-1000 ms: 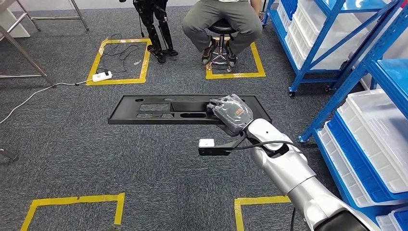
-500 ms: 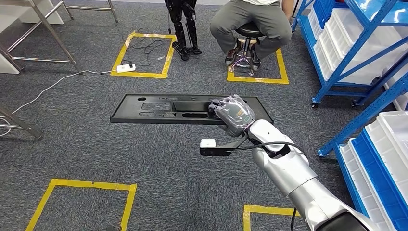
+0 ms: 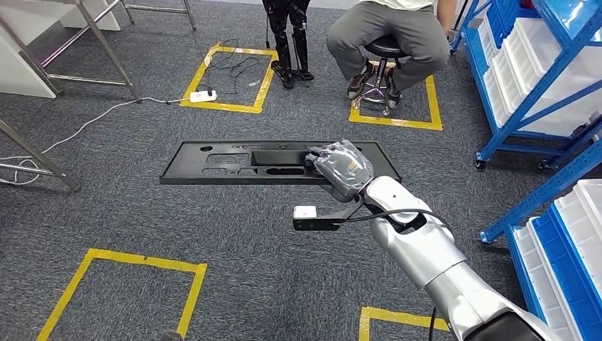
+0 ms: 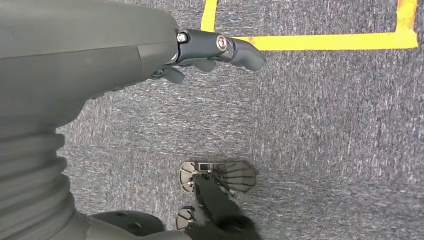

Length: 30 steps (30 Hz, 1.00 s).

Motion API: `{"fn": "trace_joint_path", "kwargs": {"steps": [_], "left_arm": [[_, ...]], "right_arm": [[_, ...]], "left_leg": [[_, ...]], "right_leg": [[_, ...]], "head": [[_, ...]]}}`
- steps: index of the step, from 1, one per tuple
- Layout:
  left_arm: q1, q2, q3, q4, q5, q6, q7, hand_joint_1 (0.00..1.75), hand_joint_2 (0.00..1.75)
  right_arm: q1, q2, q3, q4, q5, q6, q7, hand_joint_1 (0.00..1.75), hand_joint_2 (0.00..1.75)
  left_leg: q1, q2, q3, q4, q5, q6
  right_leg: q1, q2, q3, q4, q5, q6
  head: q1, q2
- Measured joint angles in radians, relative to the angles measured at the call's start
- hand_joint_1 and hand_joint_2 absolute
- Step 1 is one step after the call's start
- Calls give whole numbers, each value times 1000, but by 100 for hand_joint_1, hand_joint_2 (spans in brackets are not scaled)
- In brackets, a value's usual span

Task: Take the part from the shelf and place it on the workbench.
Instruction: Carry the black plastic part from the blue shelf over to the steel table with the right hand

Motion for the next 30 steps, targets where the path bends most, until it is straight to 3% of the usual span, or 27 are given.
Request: {"fn": "trace_joint_path", "kwargs": {"steps": [2,4,6,9,10,11,12,14,16,19,21,23,25,26,27,28,30], "left_arm": [[-1,0,0,0,0,1,-1,0,175],[-1,0,0,0,-1,2,-1,0,175],[-2,-1,1,0,-2,3,-2,0,175],[-5,-2,0,0,-4,2,-3,0,175],[-5,-3,0,0,-5,2,-3,0,175],[-5,-3,0,0,-5,1,-3,0,175],[-5,-3,0,0,-6,0,-3,0,175],[-5,-3,0,0,-6,-1,-3,0,175],[-6,-3,1,0,-7,-2,-3,0,175],[-2,-2,1,0,-8,0,-4,0,175],[0,-2,1,0,-8,1,-4,0,175],[-1,-2,1,0,-8,2,-5,0,175],[-2,-3,2,0,-8,2,-6,0,175],[-2,-3,2,0,-8,2,-6,0,175],[-1,-3,2,0,-7,2,-7,0,175],[-1,-3,3,0,-7,2,-7,0,175],[-3,-1,6,0,-6,3,-8,0,175]], "right_arm": [[0,-1,0,-2,1,1,2,171,175],[1,-1,0,-5,3,2,4,171,175],[1,-3,0,-8,5,2,5,171,175],[6,-10,-2,-9,5,5,7,171,175],[11,-12,-2,-9,5,6,8,171,175],[15,-14,-1,-9,6,6,8,171,175],[17,-16,-1,-9,6,6,8,171,175],[17,-18,-2,-9,7,7,8,171,175],[16,-18,-2,-10,8,7,8,171,175],[16,-15,1,-10,13,9,7,171,175],[13,-10,3,-11,16,9,7,171,175],[10,-8,4,-12,17,9,7,171,175],[10,-8,5,-12,18,9,7,171,175],[12,-8,5,-12,18,9,7,171,175],[13,-7,6,-12,19,9,7,171,175],[13,-7,6,-12,20,8,7,171,175],[11,-5,6,-12,23,5,7,171,175]], "left_leg": [[-10,10,22,-45,6,8],[-10,-7,22,-53,12,17],[-5,-21,28,-68,23,30],[-3,-47,29,-75,30,39],[-3,-59,28,-75,30,39],[-2,-69,28,-75,31,38],[-2,-80,28,-75,32,37],[0,-100,27,-73,33,30],[-1,-115,22,-70,33,17],[3,-127,13,-69,37,-1],[7,-100,-1,-41,18,-9],[6,-57,-45,60,-38,-14],[7,-41,-105,190,-92,-17],[7,-39,-121,223,-99,-16],[6,-39,-116,215,-87,-12],[4,-35,-91,169,-60,-6],[-7,-5,-14,31,-7,11]], "right_leg": [[6,-11,-1,0,-3,4],[8,-21,-3,0,-5,12],[6,-4,-20,34,-26,16],[-4,35,-110,223,-103,12],[-7,38,-138,279,-120,15],[-10,40,-148,298,-122,22],[-14,41,-137,275,-107,32],[-26,54,-71,137,-53,53],[-32,70,-17,25,-13,58],[-28,62,-9,6,1,40],[-29,52,-7,3,5,27],[-24,41,-5,2,6,15],[-15,27,-5,2,4,7],[-11,19,-5,2,3,5],[-8,12,-4,2,2,3],[-5,5,-2,2,1,2],[2,-8,1,2,-2,0]], "head": [[0,0],[-1,0],[1,0],[5,0],[6,0],[6,0],[6,0],[7,0],[5,0],[2,0],[1,0],[-1,0],[-1,0],[-1,0],[-1,0],[-1,0],[-1,0]]}}
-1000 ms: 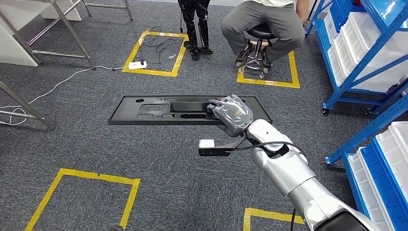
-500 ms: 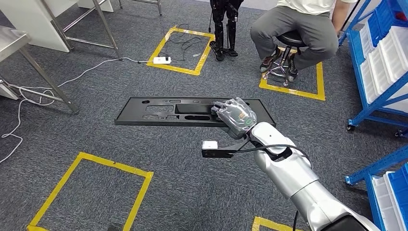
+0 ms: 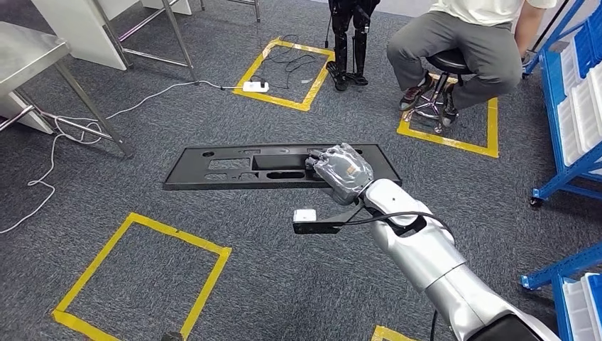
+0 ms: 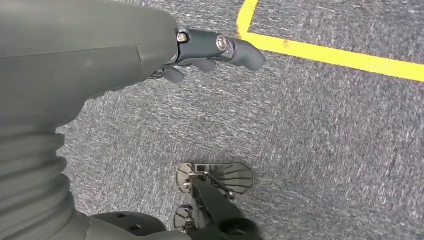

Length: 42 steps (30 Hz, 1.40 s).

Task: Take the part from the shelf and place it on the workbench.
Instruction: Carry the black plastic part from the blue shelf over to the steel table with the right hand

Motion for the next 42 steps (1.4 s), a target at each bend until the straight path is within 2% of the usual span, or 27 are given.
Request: {"fn": "trace_joint_path", "kwargs": {"steps": [2,4,6,7,9,10,11,12,13,15,16,17,19,21,22,24,26,27,28,29,31,33,35,37,39,41,42], "left_arm": [[-3,2,3,0,-1,1,-1,0,175],[-5,3,7,0,-2,1,-2,0,175],[-4,2,10,0,-2,2,-2,0,175],[-5,1,10,0,-2,2,-2,0,175],[-7,1,11,0,-2,2,-2,0,175],[-8,0,11,0,-3,1,-2,0,175],[-8,0,12,0,-4,0,-2,0,175],[-7,-1,12,0,-5,-1,-2,0,175],[-6,-2,12,0,-6,-2,-2,0,175],[-6,-3,13,0,-7,-4,-2,0,175],[-6,-3,13,0,-8,-4,-2,0,175],[-5,-3,13,0,-8,-4,-2,0,175],[-3,-3,14,0,-8,-4,-2,0,175],[1,-3,14,0,-8,-4,-2,0,175],[2,-2,14,0,-8,-4,-2,0,175],[1,-2,14,0,-7,-4,-2,0,175],[1,-3,15,0,-7,-3,-2,0,175],[1,-3,16,0,-7,-2,-2,0,175],[1,-3,17,0,-6,-2,-1,0,175],[1,-3,18,0,-6,-1,-1,0,175],[0,0,19,0,-5,0,-2,0,175],[-2,3,19,-1,-4,0,-3,0,175],[-2,2,20,-1,-4,1,-5,0,175],[-1,1,20,-1,-4,2,-7,0,175],[-3,-1,20,-1,-5,2,-8,0,175],[-5,-3,20,-1,-5,2,-8,0,175],[-4,-4,20,-1,-6,2,-8,0,175]], "right_arm": [[-2,1,0,0,2,-3,0,171,175],[-2,2,0,0,3,-4,0,171,175],[-3,3,0,0,4,-5,0,171,175],[-4,2,-1,0,3,-6,0,171,175],[-2,-2,-1,0,3,-7,1,171,175],[1,-5,-2,0,3,-7,1,171,175],[6,-7,-2,0,4,-7,2,171,175],[9,-9,-1,0,4,-7,2,171,175],[12,-11,-1,0,5,-8,2,171,175],[13,-13,-2,0,5,-8,2,171,175],[13,-14,-2,0,6,-8,2,171,175],[13,-14,-1,0,6,-8,2,171,175],[14,-12,0,0,7,-8,2,171,175],[14,-10,0,0,7,-8,2,171,175],[14,-8,0,0,7,-8,2,171,175],[15,-5,0,-1,8,-8,3,171,175],[18,-5,1,-1,11,-7,3,171,175],[20,-4,1,-1,12,-7,3,171,175],[21,-3,2,-1,13,-7,3,171,175],[22,0,2,-1,14,-7,3,171,175],[20,5,2,-3,14,-7,4,171,175],[19,9,2,-4,14,-7,5,171,175],[19,13,2,-5,15,-7,5,171,175],[18,17,1,-8,16,-6,6,171,175],[17,15,1,-8,16,-6,6,171,175],[23,11,1,-6,17,-6,6,171,175],[27,10,1,-5,18,-6,6,171,175]], "left_leg": [[-14,23,38,-75,16,12],[-18,11,39,-85,17,18],[-11,-7,49,-104,28,26],[-7,-15,55,-114,34,31],[-3,-35,57,-122,40,36],[-3,-47,56,-122,41,36],[-3,-59,55,-121,42,35],[-2,-71,55,-121,42,34],[0,-82,55,-120,43,31],[2,-103,53,-114,41,21],[2,-111,50,-110,40,14],[2,-117,46,-107,40,7],[3,-128,37,-105,42,-4],[8,-111,29,-92,33,-11],[9,-91,17,-64,15,-15],[9,-46,-36,54,-49,-21],[10,-33,-94,177,-98,-21],[9,-33,-102,194,-98,-18],[7,-31,-87,168,-78,-11],[3,-24,-54,108,-47,-2],[-14,14,21,-26,0,24],[-28,36,50,-82,8,40],[-27,17,53,-96,14,46],[-19,-2,65,-119,28,49],[-13,-23,72,-132,37,50],[-11,-49,70,-132,39,50],[-10,-63,70,-132,39,48]], "right_leg": [[5,-14,1,0,-2,1],[8,-30,2,-4,-4,7],[9,-20,-5,10,-15,12],[8,-3,-19,42,-31,12],[1,35,-80,168,-82,8],[-3,43,-114,234,-104,9],[-7,46,-136,276,-114,14],[-12,47,-140,278,-108,22],[-17,48,-124,239,-87,34],[-29,68,-58,97,-29,56],[-32,78,-31,41,-8,58],[-33,86,-17,10,3,55],[-29,80,-13,4,8,40],[-29,69,-13,3,10,28],[-29,63,-13,2,11,21],[-23,51,-11,2,10,13],[-13,34,-11,2,8,8],[-9,26,-11,2,6,6],[-5,17,-9,2,5,4],[-1,9,-6,2,3,2],[6,-7,1,0,-1,-2],[9,-24,4,-3,-3,0],[11,-39,4,-6,-6,5],[12,-14,-10,22,-21,9],[4,31,-61,127,-63,10],[-6,48,-125,252,-104,16],[-12,49,-140,277,-106,25]], "head": [[0,0],[0,0],[1,0],[2,0],[4,0],[5,0],[5,0],[5,0],[5,0],[5,0],[5,0],[4,0],[3,0],[1,0],[0,0],[-2,0],[-2,0],[-2,0],[-2,0],[-2,0],[0,0],[0,0],[-2,0],[-1,0],[1,0],[2,0],[2,0]]}}
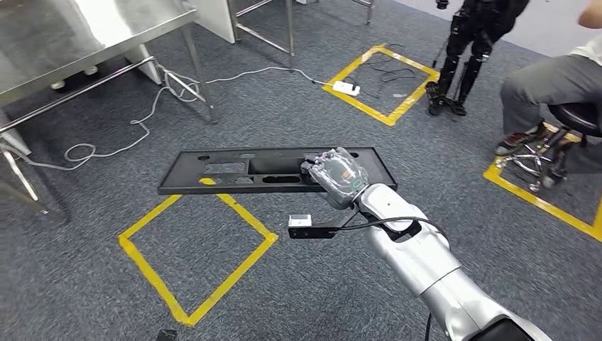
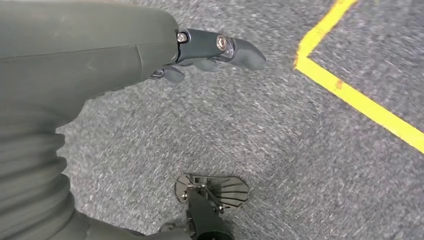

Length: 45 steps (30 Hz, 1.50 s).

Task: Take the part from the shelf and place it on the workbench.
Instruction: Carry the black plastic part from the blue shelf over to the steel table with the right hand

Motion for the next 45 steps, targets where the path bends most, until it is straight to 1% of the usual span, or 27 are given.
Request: {"fn": "trace_joint_path", "kwargs": {"steps": [1,3,4,6,8,9,11,13,15,16,17,19,20,22,24,26,29,30,31,32,34,35,37,39,41,43,45], "left_arm": [[1,-1,0,0,0,0,0,0,175],[2,-2,0,0,0,-1,-1,0,175],[2,-3,1,0,0,-1,-1,0,175],[3,-2,2,0,0,0,-3,0,175],[7,-2,4,0,0,1,-3,0,175],[10,-2,5,0,0,1,-3,0,175],[12,-1,6,1,0,1,-3,0,175],[10,-2,7,1,-1,0,-3,0,175],[9,-2,7,1,-3,0,-3,0,175],[10,-2,8,1,-3,-1,-3,0,175],[10,-1,8,1,-3,-1,-3,0,175],[9,-1,9,1,-3,-1,-3,0,175],[7,0,10,1,-3,-1,-3,0,175],[6,0,12,1,-3,-1,-3,0,175],[6,0,14,1,-3,-1,-3,0,175],[6,-2,14,1,-3,-1,-2,0,175],[1,-4,15,1,-4,0,0,0,175],[0,-4,15,1,-4,-1,0,0,175],[1,-5,15,1,-4,-1,1,0,175],[2,-6,15,1,-5,-1,1,0,175],[3,-7,15,1,-6,-1,2,0,175],[3,-8,15,1,-6,-1,3,0,175],[4,-8,16,1,-6,0,4,0,175],[8,-7,17,1,-6,1,5,0,175],[10,-6,17,1,-6,1,5,0,175],[9,-6,17,1,-6,1,5,0,175],[8,-6,17,1,-6,1,5,0,175]], "right_arm": [[2,-1,0,1,1,0,0,171,175],[2,-1,1,2,1,1,0,171,175],[0,-1,1,2,2,3,0,171,175],[-5,2,2,3,2,7,0,171,175],[-7,6,3,3,3,10,0,171,175],[-8,9,4,3,4,10,0,171,175],[-12,14,4,2,4,10,0,171,175],[-13,15,5,3,3,11,0,171,175],[-11,12,6,3,3,11,0,171,175],[-11,11,6,3,3,11,0,171,175],[-10,10,7,3,3,11,0,171,175],[-11,10,7,3,3,11,0,171,175],[-12,9,7,2,3,11,0,171,175],[-12,8,7,2,3,11,1,171,175],[-12,7,7,1,3,11,2,171,175],[-13,6,6,-2,2,10,2,171,175],[-6,-4,6,-3,-2,11,3,171,175],[-1,-7,6,-3,-3,11,4,171,175],[4,-11,6,-3,-4,11,4,171,175],[8,-13,6,-3,-4,11,5,171,175],[10,-15,5,-4,-5,11,5,171,175],[10,-15,5,-4,-6,11,5,171,175],[13,-14,5,-6,-6,11,5,171,175],[15,-11,5,-7,-6,11,5,171,175],[14,-7,5,-9,-6,11,6,171,175],[14,-5,5,-11,-6,11,6,171,175],[18,-5,6,-11,-6,11,6,171,175]], "left_leg": [[2,-13,0,1,0,-3],[9,-38,-2,9,-4,-15],[10,-48,-6,16,-7,-24],[12,-64,-16,26,-12,-40],[14,-73,-23,29,-12,-49],[16,-63,-26,35,-15,-53],[16,-20,-51,89,-48,-61],[17,20,-106,207,-106,-68],[19,29,-156,299,-134,-69],[20,30,-158,298,-122,-67],[19,35,-141,260,-94,-63],[11,66,-75,130,-33,-50],[5,81,-51,81,-17,-44],[-6,87,-38,50,-17,-38],[-3,66,-33,39,-13,-32],[4,46,-21,21,-5,-21],[6,9,-16,13,-1,-11],[6,-6,-16,14,-1,-10],[6,-20,-16,14,-1,-11],[6,-34,-16,15,-1,-12],[5,-57,-17,19,-3,-17],[3,-67,-20,23,-5,-22],[2,-83,-27,30,-7,-34],[6,-91,-32,34,-9,-45],[6,-52,-48,71,-33,-56],[9,7,-100,185,-92,-68],[15,28,-162,306,-136,-75]], "right_leg": [[-6,1,5,-17,14,12],[-21,13,65,-151,72,41],[-26,23,98,-216,96,48],[-27,37,127,-274,114,40],[-25,27,125,-271,115,21],[-25,22,125,-272,115,15],[-27,10,128,-273,115,3],[-21,-4,132,-273,112,-6],[-15,-22,134,-273,108,-11],[-13,-31,136,-273,105,-14],[-11,-39,139,-273,103,-15],[-5,-55,147,-273,97,-14],[-2,-62,150,-274,94,-12],[5,-79,152,-276,89,-4],[7,-91,155,-277,84,4],[8,-62,137,-233,59,5],[2,-6,34,-35,-14,-4],[1,-3,6,13,-25,-1],[0,-1,-5,21,-20,5],[-2,1,5,-13,1,14],[-10,26,66,-159,66,32],[-14,40,94,-222,93,33],[-15,55,120,-272,114,23],[-15,38,124,-274,116,7],[-19,22,130,-278,117,-6],[-16,5,136,-279,114,-17],[-11,-15,140,-279,109,-23]], "head": [[0,0],[0,0],[2,0],[1,0],[0,0],[-1,0],[-5,0],[-10,0],[-10,0],[-10,0],[-10,0],[-10,0],[-9,0],[-9,0],[-8,0],[-6,0],[-4,0],[-4,0],[-3,0],[-3,0],[-3,0],[-4,0],[-5,0],[-5,0],[-10,0],[-16,0],[-17,0]]}}
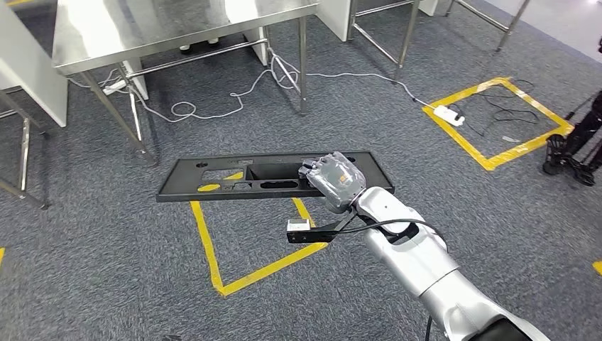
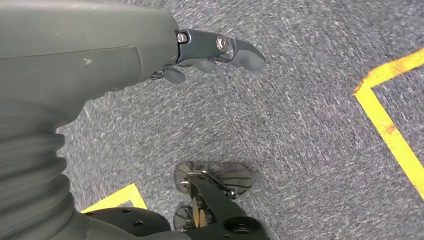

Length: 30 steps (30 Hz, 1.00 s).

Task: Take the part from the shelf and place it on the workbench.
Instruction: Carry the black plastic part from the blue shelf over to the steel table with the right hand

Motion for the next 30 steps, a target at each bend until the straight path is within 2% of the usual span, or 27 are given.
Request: {"fn": "trace_joint_path", "kwargs": {"steps": [1,2,3,5,6,7,9,11,13,15,16,17,18,19,20,21,22,24,25,27,29,30], "left_arm": [[0,0,0,0,0,0,0,0,175],[0,0,0,0,0,0,0,0,175],[1,0,0,0,0,0,0,0,175],[-1,3,0,0,0,0,0,0,175],[-2,4,0,0,0,0,0,0,175],[-3,5,0,0,0,0,0,0,175],[-3,5,0,0,0,0,0,0,175],[-3,4,0,0,0,0,0,0,175],[-6,2,0,0,-1,0,1,0,175],[-9,1,0,0,-4,0,1,0,175],[-9,0,0,0,-4,-1,2,0,175],[-8,0,0,0,-4,-1,2,0,175],[-7,-1,0,0,-5,-1,3,0,175],[-6,-1,0,0,-5,-2,3,0,175],[-6,-2,0,0,-5,-2,4,0,175],[-6,-2,0,0,-6,-2,6,0,175],[-5,-2,0,0,-6,-1,8,0,175],[-2,-1,1,0,-6,-1,14,0,175],[1,0,1,0,-6,0,17,0,175],[2,1,2,0,-6,0,21,0,175],[0,1,4,0,-6,0,22,0,175],[-1,1,4,0,-6,-1,22,0,175]], "right_arm": [[2,0,0,0,0,0,0,171,175],[3,0,0,0,0,0,0,171,175],[3,0,0,0,0,0,0,171,175],[1,1,0,-1,0,0,0,171,175],[0,1,0,-1,0,0,0,171,175],[-1,1,0,-1,0,0,0,171,175],[-2,3,0,-2,0,0,0,171,175],[-4,3,-1,-5,0,1,0,171,175],[-4,0,-3,-8,0,2,-1,171,175],[1,-4,-3,-8,0,2,-1,171,175],[3,-6,-3,-8,0,3,-1,171,175],[5,-8,-3,-8,0,3,-1,171,175],[5,-9,-4,-8,0,3,-1,171,175],[4,-10,-4,-8,0,3,-1,171,175],[3,-10,-5,-8,0,3,-1,171,175],[2,-10,-5,-8,0,3,-1,171,175],[2,-10,-5,-8,1,4,-1,171,175],[1,-6,-5,-9,2,5,-2,171,175],[0,-4,-4,-9,3,6,-2,171,175],[-3,-1,-4,-9,3,7,-2,171,175],[-4,0,-4,-9,3,7,-3,171,175],[-3,0,-4,-8,4,8,-3,171,175]], "left_leg": [[2,2,-13,19,3,-1],[3,4,-4,-4,24,0],[2,10,24,-63,59,4],[-6,48,96,-203,114,20],[-12,62,119,-246,126,29],[-18,70,127,-265,126,35],[-18,51,128,-273,128,44],[-11,30,138,-290,137,54],[-7,9,144,-299,144,61],[-7,-18,144,-299,144,63],[-7,-32,143,-299,144,62],[-6,-46,144,-298,144,61],[-4,-59,144,-297,143,58],[-3,-71,143,-293,141,54],[-4,-82,141,-287,138,47],[-6,-91,138,-281,135,41],[-7,-98,134,-277,133,35],[-4,-108,130,-275,132,28],[-1,-103,128,-271,129,25],[0,-63,106,-222,100,16],[1,-13,47,-96,38,8],[2,-2,11,-28,12,6]], "right_leg": [[2,-10,1,0,-2,-2],[3,-19,4,0,-4,-2],[5,-27,7,0,-7,-2],[11,-43,14,-1,-12,2],[14,-51,16,-2,-15,5],[16,-59,18,-3,-18,9],[18,-72,20,-6,-22,18],[18,-47,9,19,-39,22],[13,-5,-42,124,-84,16],[8,10,-113,258,-129,16],[5,12,-135,290,-134,22],[3,13,-136,280,-122,31],[-1,16,-117,229,-94,43],[-7,27,-85,153,-60,55],[-10,38,-53,84,-32,61],[-13,46,-30,35,-12,61],[-13,51,-18,11,-3,56],[-11,40,-15,9,1,39],[-10,35,-14,9,2,33],[-13,24,-9,7,2,20],[-8,9,-5,7,-2,10],[-4,1,-3,7,-4,7]], "head": [[0,0],[-1,0],[-1,0],[1,0],[0,0],[0,0],[-1,0],[2,0],[5,0],[8,0],[8,0],[8,0],[8,0],[8,0],[9,0],[9,0],[8,0],[6,0],[5,0],[-1,0],[-9,0],[-10,0]]}}
